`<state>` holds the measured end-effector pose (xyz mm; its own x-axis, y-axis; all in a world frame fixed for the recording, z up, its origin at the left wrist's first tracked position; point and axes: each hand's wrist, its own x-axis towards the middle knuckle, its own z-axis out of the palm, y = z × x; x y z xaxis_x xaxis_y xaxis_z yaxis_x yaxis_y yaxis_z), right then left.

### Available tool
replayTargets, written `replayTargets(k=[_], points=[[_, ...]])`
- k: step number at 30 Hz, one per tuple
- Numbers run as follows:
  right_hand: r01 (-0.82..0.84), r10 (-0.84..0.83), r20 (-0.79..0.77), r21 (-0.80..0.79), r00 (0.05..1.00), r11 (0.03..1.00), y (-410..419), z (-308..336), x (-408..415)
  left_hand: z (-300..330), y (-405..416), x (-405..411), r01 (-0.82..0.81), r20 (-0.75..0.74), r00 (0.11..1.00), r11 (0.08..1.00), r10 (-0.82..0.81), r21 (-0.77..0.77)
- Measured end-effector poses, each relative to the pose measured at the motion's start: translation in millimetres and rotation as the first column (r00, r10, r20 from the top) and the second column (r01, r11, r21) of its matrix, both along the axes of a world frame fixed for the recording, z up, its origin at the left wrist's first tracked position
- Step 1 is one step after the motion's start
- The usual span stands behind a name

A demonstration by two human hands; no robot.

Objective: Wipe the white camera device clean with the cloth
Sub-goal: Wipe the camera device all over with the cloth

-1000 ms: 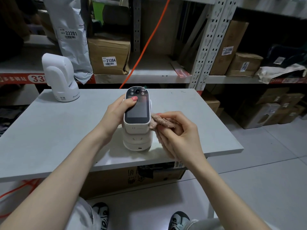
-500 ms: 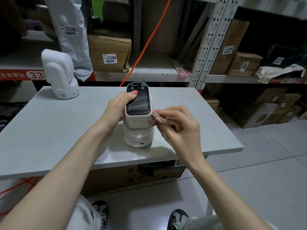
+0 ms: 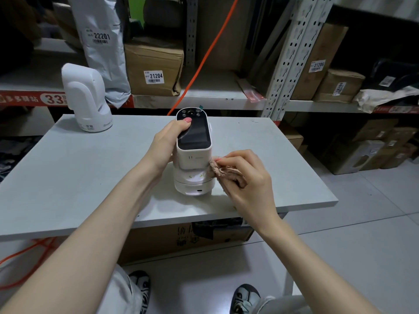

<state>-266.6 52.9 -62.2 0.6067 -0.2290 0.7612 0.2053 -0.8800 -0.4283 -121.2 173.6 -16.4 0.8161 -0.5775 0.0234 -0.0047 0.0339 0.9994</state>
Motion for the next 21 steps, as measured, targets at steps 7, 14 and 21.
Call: replayTargets(k=[7, 14, 21], points=[[0.034, -0.007, 0.174, -0.153, 0.985, 0.988, 6.4, 8.8, 5.1, -1.1, 2.9, 2.0, 0.013, 0.009, 1.000, 0.999, -0.013, 0.039], [0.035, 0.004, 0.137, -0.276, 0.991, 0.960, 16.6, 8.6, 12.9, 0.4, 7.0, 3.2, 0.032, 0.068, 0.997, 0.997, -0.036, 0.064], [0.069, -0.020, 0.129, -0.386, 0.991, 0.920, 19.4, 4.7, 5.7, -1.8, 15.8, 4.8, 0.235, 0.073, 0.967, 0.966, -0.243, 0.105]])
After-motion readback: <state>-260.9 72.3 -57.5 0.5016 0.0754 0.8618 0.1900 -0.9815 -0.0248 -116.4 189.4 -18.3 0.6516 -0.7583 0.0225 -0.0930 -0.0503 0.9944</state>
